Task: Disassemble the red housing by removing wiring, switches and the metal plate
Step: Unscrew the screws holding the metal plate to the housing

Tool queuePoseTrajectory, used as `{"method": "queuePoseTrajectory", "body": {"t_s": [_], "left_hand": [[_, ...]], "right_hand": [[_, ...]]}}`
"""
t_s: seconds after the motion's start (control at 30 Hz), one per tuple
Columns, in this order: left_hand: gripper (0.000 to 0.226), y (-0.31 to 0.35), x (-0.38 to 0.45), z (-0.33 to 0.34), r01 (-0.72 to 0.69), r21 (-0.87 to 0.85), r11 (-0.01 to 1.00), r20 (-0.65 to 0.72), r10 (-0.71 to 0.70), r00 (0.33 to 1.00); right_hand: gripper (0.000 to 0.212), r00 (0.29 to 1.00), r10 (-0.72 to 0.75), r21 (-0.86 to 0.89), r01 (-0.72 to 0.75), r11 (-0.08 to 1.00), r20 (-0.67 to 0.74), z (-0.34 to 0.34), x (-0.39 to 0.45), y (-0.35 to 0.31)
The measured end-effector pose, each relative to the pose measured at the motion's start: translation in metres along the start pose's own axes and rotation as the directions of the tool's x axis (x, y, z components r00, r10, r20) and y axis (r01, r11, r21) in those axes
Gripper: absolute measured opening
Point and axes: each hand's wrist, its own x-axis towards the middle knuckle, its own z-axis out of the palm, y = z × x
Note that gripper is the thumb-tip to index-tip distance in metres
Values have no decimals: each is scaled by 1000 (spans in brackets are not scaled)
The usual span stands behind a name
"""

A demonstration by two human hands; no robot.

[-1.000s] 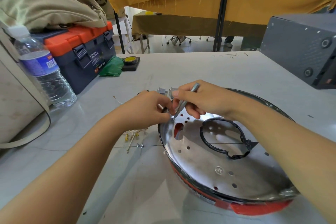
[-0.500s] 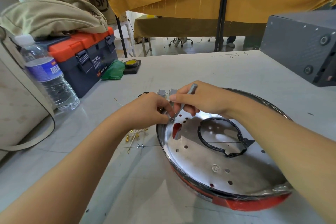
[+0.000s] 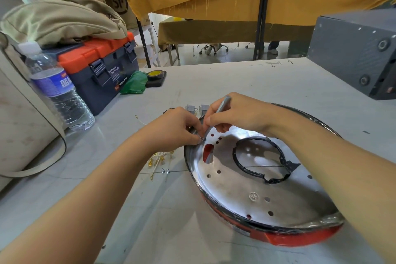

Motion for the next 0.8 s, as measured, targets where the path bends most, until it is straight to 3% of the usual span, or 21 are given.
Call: {"method": "queuePoseTrajectory", "body": {"t_s": [0.17, 0.4, 0.47, 0.57, 0.7, 0.8], "left_hand": [[5, 1, 1, 1, 9, 12, 1000, -18, -9, 1000], [8, 0, 0, 5, -13, -7, 1000, -37, 13, 999], [14, 0, -1, 4, -25, -1, 1000, -35, 25, 999], [6, -3, -2, 4, -52, -7, 999, -44, 51, 998], [5, -10, -4, 3, -51, -226, 973, -78, 34, 996], [11, -16, -9, 1, -55, -447, 893, -150, -14, 989]], "right_hand": [[38, 999, -37, 17, 37, 999, 1, 2, -1, 0], [47, 998, -19, -30, 18, 999, -55, 3, 1, 0], [49, 996, -27, -14, 26, 1000, -86, 3, 1, 0], [54, 985, -26, -14, 24, 1000, -168, 1, 1, -1], [58, 958, -41, 29, 51, 998, -285, 1, 1, -5], [60, 929, -64, 62, 92, 994, -364, 0, 1, -6]]}}
